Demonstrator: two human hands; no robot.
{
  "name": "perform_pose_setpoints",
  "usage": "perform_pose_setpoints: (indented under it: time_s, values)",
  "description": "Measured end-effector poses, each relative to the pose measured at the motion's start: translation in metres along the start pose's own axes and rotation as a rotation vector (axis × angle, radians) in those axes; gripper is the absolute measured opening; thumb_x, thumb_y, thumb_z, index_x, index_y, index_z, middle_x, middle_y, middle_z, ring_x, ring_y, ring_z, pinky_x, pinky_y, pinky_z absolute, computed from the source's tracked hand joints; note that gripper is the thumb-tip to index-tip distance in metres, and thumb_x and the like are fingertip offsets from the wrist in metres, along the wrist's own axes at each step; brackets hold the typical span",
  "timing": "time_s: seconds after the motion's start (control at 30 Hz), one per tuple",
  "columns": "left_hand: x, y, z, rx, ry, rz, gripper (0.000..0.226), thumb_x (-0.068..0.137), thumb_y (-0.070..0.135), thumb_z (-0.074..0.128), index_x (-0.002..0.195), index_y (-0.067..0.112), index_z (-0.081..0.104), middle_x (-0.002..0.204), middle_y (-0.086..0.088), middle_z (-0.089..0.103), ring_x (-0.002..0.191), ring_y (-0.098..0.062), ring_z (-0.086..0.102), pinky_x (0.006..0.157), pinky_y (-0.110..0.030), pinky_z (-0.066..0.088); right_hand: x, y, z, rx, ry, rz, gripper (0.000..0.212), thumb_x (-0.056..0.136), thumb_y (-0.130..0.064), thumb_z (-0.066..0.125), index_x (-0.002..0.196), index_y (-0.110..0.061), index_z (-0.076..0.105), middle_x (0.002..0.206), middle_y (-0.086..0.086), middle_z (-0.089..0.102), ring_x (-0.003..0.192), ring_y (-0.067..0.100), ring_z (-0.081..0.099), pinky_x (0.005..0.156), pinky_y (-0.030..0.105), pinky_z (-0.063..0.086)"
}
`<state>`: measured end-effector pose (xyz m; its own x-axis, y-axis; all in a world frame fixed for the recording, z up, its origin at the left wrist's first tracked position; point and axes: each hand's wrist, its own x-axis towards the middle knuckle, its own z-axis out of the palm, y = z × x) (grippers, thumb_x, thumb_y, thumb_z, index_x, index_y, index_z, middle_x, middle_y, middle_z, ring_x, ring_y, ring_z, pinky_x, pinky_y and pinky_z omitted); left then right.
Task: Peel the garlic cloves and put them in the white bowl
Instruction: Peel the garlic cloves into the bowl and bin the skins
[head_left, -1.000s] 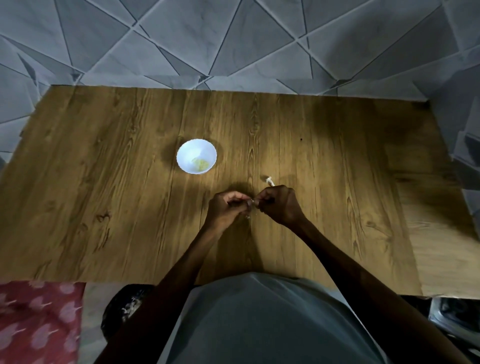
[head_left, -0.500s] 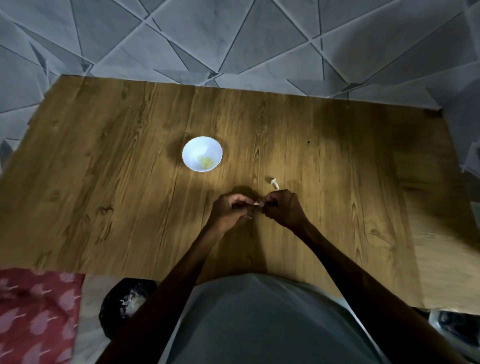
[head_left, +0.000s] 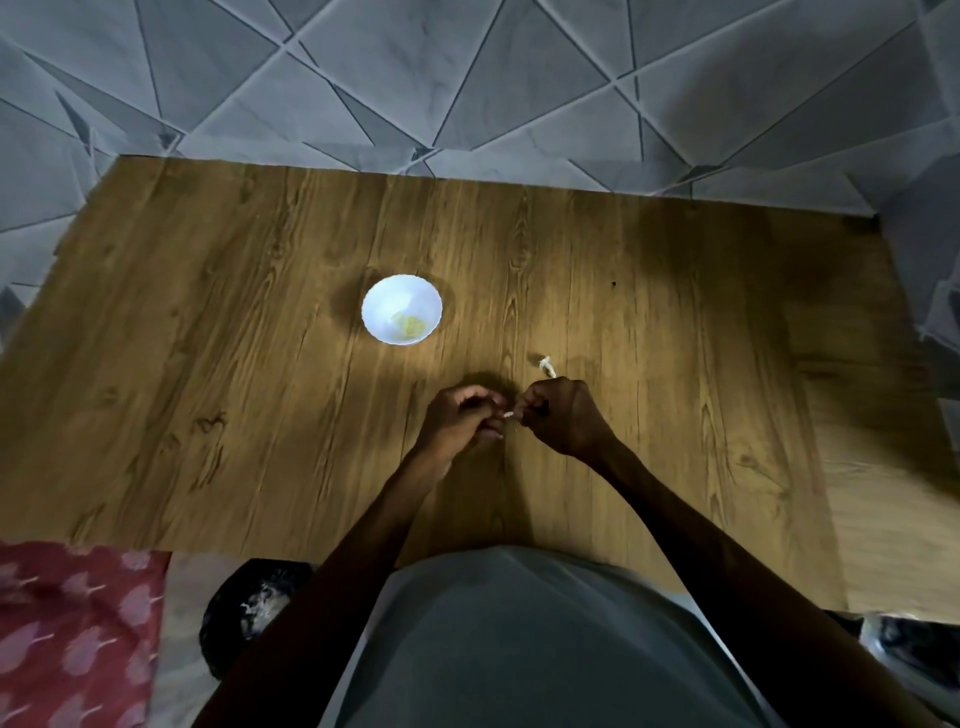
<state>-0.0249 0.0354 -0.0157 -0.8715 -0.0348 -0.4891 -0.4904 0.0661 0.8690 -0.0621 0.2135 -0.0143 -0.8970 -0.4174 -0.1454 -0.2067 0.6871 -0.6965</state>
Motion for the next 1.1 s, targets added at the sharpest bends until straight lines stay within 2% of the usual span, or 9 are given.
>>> perform_pose_setpoints:
  time_s: [0.1,0.27,0.43,0.53,0.6,0.73,0.9,1.0,1.1]
  values:
    - [-0.003,-0.002,-0.002,0.053,0.023,-0.025,0.013,0.093,0.002,0.061,0.090,0.009,0.070,0.079,-0.007,0.072,0.066,-0.012,0.069,0.064,-0.024,0.057,0.001,0.002,0.001,0.010,0.023,0.033,0.009,0.085,-0.006,0.071,0.079,-0.013,0.073,0.076,-0.007,0.070,0.066,0.000,0.064,0.067,0.013,0.050]
    - [-0.003,-0.009,-0.001,0.254,0.050,-0.017,0.017,0.087,0.002,0.067,0.088,0.019,0.071,0.080,-0.001,0.073,0.066,-0.011,0.067,0.058,-0.023,0.052,0.009,-0.001,0.001,-0.001,0.051,0.060,0.007,0.085,-0.011,0.072,0.079,-0.012,0.073,0.072,-0.012,0.064,0.062,-0.006,0.058,0.062,0.004,0.042]
    - [0.000,-0.011,-0.002,0.383,0.087,0.014,0.024,0.095,0.013,0.050,0.103,0.024,0.070,0.097,0.001,0.074,0.082,-0.014,0.071,0.078,-0.038,0.060,0.029,-0.010,0.010,-0.017,0.088,0.050,0.006,0.085,-0.011,0.072,0.082,-0.016,0.071,0.078,-0.006,0.067,0.067,0.003,0.062,0.059,0.015,0.050]
    - [-0.001,-0.011,-0.003,0.312,0.134,0.011,0.035,0.090,0.006,0.044,0.104,0.027,0.068,0.109,0.003,0.071,0.097,-0.016,0.069,0.087,-0.043,0.057,0.039,-0.013,0.015,-0.073,0.076,0.069,0.010,0.089,-0.012,0.065,0.087,-0.016,0.073,0.084,-0.003,0.070,0.072,0.009,0.065,0.065,0.024,0.056]
    - [-0.007,-0.005,-0.003,0.221,0.138,-0.002,0.040,0.094,0.000,0.042,0.115,0.026,0.063,0.119,-0.001,0.067,0.104,-0.017,0.066,0.090,-0.041,0.056,0.038,-0.014,0.017,-0.125,0.101,0.084,0.014,0.093,-0.013,0.059,0.092,-0.015,0.073,0.088,0.000,0.071,0.074,0.011,0.065,0.066,0.029,0.057]
    - [-0.012,-0.006,-0.004,0.055,0.092,0.015,0.052,0.089,-0.008,0.053,0.130,0.024,0.052,0.119,-0.007,0.063,0.103,-0.024,0.067,0.082,-0.046,0.059,0.024,-0.016,0.011,-0.118,0.201,0.123,0.014,0.092,-0.010,0.061,0.096,-0.018,0.072,0.089,-0.006,0.069,0.070,0.008,0.063,0.057,0.020,0.049]
    - [-0.018,-0.002,0.006,-0.069,0.124,0.031,0.047,0.086,-0.014,0.058,0.123,0.014,0.055,0.103,-0.009,0.071,0.082,-0.019,0.073,0.065,-0.037,0.061,0.009,-0.013,0.008,0.002,0.215,0.092,0.026,0.087,0.003,0.055,0.090,-0.015,0.075,0.092,-0.001,0.075,0.079,0.012,0.069,0.070,0.031,0.059]
    - [-0.014,-0.007,0.006,-0.045,0.164,0.039,0.042,0.084,-0.003,0.067,0.119,0.019,0.059,0.102,-0.004,0.073,0.084,-0.016,0.073,0.073,-0.043,0.061,-0.004,-0.010,0.008,0.019,0.196,0.094,0.029,0.083,0.008,0.058,0.092,-0.013,0.075,0.092,0.000,0.076,0.080,0.011,0.070,0.072,0.029,0.059]
    - [-0.011,-0.010,0.002,0.062,0.188,0.096,0.031,0.088,0.004,0.065,0.111,0.025,0.063,0.105,-0.001,0.073,0.095,-0.016,0.071,0.086,-0.045,0.058,-0.015,-0.007,0.009,-0.050,0.203,0.151,0.027,0.085,0.007,0.057,0.094,-0.013,0.074,0.093,0.001,0.074,0.080,0.013,0.069,0.072,0.028,0.058]
